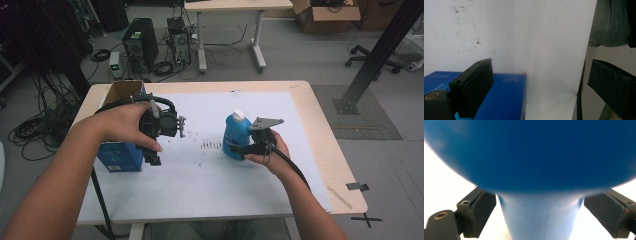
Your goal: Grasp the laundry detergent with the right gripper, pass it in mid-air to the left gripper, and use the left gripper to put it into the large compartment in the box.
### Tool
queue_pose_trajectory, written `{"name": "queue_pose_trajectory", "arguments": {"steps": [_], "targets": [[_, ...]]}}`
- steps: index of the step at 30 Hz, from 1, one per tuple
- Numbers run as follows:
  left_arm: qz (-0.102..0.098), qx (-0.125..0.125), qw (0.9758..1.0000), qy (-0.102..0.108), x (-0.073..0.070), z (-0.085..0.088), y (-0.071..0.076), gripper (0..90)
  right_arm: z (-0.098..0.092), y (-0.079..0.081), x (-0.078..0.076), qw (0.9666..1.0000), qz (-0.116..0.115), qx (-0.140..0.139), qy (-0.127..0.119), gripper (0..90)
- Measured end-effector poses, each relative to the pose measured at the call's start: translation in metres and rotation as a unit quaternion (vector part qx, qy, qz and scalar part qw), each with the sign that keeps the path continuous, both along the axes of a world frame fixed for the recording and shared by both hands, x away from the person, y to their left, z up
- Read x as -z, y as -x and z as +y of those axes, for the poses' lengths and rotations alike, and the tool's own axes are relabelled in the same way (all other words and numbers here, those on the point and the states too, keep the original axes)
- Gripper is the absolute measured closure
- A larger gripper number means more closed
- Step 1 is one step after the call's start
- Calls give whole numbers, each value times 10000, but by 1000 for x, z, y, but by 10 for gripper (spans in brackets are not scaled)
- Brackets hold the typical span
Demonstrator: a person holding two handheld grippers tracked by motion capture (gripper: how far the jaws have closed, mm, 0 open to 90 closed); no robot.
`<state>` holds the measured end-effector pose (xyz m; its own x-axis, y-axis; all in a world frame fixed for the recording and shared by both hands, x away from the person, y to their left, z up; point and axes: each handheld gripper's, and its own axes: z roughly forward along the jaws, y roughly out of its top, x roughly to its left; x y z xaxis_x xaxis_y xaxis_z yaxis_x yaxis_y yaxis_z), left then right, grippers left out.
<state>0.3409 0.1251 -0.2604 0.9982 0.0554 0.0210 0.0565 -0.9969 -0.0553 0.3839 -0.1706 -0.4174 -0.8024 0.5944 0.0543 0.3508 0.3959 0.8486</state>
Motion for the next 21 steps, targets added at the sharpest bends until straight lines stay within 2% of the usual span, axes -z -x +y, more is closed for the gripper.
{"name": "queue_pose_trajectory", "arguments": {"steps": [21], "targets": [[6, -2, 10000, 0, -1, -1, 0, 69, 2, 2, 1, 9999, -95, -2, -90, 239]]}}
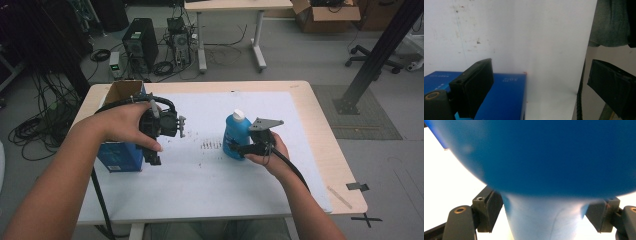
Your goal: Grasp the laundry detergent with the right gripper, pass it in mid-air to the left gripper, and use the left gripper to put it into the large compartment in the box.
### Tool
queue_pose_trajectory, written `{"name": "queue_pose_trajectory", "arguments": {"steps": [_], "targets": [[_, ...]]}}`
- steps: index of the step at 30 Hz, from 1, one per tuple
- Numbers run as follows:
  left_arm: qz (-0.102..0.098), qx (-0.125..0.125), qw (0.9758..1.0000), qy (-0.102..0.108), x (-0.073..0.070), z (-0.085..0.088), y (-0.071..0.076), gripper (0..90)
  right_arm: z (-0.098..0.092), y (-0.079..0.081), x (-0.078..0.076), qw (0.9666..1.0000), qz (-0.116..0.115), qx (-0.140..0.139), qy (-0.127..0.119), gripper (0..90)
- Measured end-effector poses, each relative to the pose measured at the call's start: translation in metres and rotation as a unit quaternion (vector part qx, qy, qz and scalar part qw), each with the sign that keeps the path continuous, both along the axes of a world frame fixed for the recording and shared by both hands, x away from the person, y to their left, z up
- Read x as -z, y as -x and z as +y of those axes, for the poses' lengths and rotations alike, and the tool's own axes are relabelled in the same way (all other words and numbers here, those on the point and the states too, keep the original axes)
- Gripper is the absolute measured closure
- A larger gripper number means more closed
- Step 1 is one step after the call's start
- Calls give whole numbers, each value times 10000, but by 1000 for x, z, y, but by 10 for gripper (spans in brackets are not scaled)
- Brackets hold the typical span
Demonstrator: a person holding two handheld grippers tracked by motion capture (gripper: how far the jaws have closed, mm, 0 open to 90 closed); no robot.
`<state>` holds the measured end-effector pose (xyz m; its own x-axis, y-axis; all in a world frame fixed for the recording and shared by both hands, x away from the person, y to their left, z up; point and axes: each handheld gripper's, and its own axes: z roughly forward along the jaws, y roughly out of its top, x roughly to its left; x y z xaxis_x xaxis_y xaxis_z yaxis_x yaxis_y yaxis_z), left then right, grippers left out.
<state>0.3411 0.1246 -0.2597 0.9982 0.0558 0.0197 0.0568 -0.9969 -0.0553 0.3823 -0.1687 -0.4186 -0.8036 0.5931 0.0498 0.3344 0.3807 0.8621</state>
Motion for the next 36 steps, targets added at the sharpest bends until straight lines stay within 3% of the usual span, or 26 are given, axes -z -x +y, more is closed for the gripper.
{"name": "queue_pose_trajectory", "arguments": {"steps": [6, 16, 29, 32, 34, 36], "targets": [[-27, -12, 10000, 16, -1, 1, 0, 69, 0, 1, 1, 10000, -12, 10, -31, 266], [-16, -30, 10000, -12, -1, 1, 0, 69, 2, 2, 1, 9999, -149, -37, -27, 414], [-60, 15, 10000, 6, -2, -3, -1, 69, 0, 2, 2, 9995, -300, -140, -17, 459], [-83, 12, 10000, 25, -4, -3, -1, 69, -1, 3, -4, 9990, -390, -210, -33, 461], [-108, 11, 9999, 44, -7, -4, -1, 68, -6, 6, -18, 9979, -411, -464, -176, 462], [-116, 38, 9999, 56, -8, -5, -1, 68, -6, 8, -24, 9974, -434, -557, -164, 461]]}}
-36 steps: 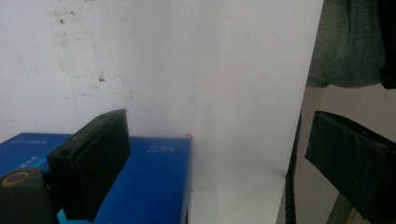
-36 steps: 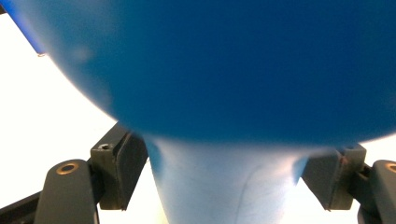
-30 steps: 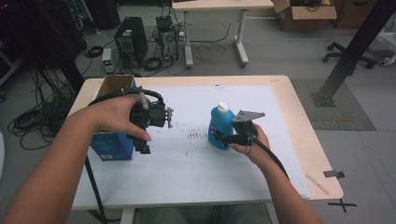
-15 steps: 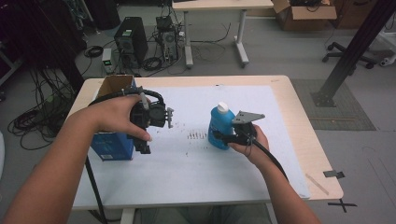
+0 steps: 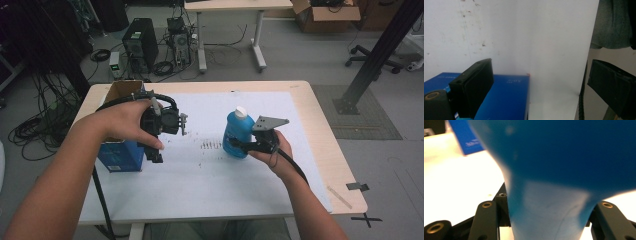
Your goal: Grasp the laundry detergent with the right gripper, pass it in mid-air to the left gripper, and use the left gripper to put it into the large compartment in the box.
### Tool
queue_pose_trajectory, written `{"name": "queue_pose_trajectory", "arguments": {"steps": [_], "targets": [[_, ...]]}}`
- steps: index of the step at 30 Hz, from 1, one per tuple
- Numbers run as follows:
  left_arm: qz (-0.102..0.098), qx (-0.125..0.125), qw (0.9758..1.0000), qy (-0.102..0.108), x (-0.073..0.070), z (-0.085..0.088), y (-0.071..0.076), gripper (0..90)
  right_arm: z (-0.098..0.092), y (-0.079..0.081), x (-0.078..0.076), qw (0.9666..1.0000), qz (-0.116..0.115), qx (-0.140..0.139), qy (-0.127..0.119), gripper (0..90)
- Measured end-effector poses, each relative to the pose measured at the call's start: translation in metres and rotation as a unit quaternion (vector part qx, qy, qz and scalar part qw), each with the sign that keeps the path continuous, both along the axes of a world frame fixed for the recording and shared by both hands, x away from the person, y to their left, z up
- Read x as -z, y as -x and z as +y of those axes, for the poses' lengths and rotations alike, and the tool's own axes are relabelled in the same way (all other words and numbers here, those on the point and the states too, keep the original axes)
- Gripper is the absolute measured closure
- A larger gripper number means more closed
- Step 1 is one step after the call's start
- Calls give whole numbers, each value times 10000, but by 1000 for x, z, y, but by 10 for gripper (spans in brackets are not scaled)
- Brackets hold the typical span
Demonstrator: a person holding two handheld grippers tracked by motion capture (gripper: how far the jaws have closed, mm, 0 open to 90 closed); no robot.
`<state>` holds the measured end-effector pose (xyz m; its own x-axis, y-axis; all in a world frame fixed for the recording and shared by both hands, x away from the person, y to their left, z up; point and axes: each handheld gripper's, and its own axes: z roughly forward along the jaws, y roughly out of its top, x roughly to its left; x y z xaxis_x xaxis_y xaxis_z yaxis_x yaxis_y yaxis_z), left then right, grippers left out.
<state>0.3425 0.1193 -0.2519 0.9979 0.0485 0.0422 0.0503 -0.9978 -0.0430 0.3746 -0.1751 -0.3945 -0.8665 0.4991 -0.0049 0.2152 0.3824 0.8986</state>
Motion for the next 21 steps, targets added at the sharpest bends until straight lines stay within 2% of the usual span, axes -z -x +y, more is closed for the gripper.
{"name": "queue_pose_trajectory", "arguments": {"steps": [3, 4, 5, 6, 8, 9, 15, 16, 21], "targets": [[-22, 38, 10000, -2, -3, -3, 0, 68, -1, 5, -17, 9995, -32, -316, 51, 462], [-31, 47, 10000, 5, -4, -4, 1, 68, -1, 9, -26, 9985, -22, -550, 65, 462], [-39, 71, 10000, 10, -4, -6, 1, 68, -1, 9, -26, 9985, -22, -550, 65, 462], [-68, 111, 9999, 14, -6, -8, 2, 68, 0, 14, -32, 9968, -29, -784, 120, 462], [-67, 121, 9999, 14, -7, -10, 2, 68, 0, 16, -33, 9964, -39, -830, 142, 462], [-84, 148, 9999, 8, -8, -12, 3, 68, 2, 22, -37, 9944, -63, -1035, 196, 462], [-116, 189, 9997, 35, -13, -20, 5, 67, 6, 31, -37, 9907, -32, -1342, 216, 462], [-122, 235, 9996, 16, -14, -23, 6, 67, 7, 33, -35, 9891, -6, -1459, 205, 462], [-130, 292, 9995, 23, -16, -32, 9, 66, 11, 36, -30, 9850, 61, -1709, 224, 463]]}}
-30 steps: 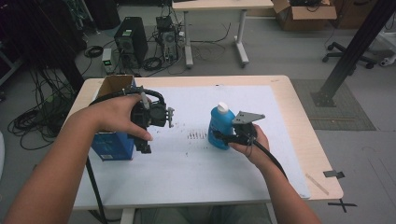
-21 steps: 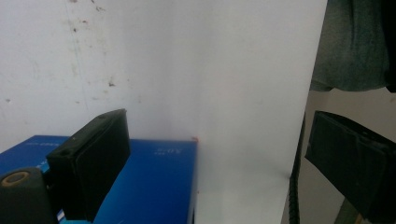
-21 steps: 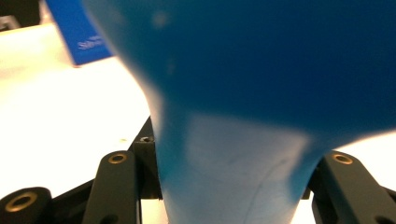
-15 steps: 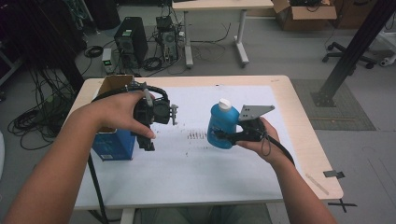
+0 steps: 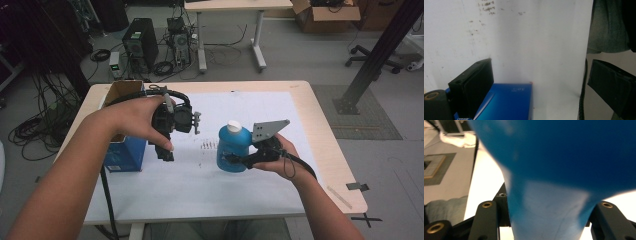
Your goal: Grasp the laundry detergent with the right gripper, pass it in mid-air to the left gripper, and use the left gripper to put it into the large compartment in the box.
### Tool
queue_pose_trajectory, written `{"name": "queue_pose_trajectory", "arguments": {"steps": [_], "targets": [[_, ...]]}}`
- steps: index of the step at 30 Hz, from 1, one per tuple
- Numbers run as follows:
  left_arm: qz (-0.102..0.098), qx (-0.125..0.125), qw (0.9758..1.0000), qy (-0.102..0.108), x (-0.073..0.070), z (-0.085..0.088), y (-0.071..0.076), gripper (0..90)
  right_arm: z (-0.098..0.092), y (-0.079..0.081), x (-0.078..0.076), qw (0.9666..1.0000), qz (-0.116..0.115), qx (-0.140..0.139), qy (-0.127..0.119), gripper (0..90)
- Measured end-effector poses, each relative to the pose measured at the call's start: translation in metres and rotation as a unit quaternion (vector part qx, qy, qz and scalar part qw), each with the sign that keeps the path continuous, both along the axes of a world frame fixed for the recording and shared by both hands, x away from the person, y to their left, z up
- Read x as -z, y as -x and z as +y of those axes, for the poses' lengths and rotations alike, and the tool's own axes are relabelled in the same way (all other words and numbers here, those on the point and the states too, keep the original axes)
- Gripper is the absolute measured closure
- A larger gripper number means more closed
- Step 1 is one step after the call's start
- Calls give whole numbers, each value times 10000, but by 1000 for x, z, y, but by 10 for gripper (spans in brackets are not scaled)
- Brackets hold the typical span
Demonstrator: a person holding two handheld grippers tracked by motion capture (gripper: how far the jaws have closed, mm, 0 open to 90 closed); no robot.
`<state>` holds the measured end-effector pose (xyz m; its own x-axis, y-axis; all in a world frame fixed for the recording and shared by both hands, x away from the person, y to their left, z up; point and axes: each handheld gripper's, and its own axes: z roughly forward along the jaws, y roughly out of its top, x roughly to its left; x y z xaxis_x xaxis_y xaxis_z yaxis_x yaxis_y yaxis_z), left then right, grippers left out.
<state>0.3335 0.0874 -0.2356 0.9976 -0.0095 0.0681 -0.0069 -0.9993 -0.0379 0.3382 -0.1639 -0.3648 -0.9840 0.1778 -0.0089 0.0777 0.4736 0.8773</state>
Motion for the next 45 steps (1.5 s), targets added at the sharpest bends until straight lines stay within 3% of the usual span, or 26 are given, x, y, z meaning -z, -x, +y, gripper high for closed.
{"name": "queue_pose_trajectory", "arguments": {"steps": [12, 17, 31, 45], "targets": [[53, 119, 9999, -2, 1, -15, 2, 65, 22, 6, 8, 9984, -10, -563, -2, 461], [83, 183, 9998, -59, 4, -23, 3, 65, 31, 6, 7, 9982, -59, -600, -5, 460], [119, 242, 9996, 92, 5, -32, 6, 61, 59, 6, 14, 9977, -88, -669, 51, 459], [151, 271, 9995, 112, 8, -38, 6, 61, 74, 5, 21, 9975, -43, -707, 14, 459]]}}
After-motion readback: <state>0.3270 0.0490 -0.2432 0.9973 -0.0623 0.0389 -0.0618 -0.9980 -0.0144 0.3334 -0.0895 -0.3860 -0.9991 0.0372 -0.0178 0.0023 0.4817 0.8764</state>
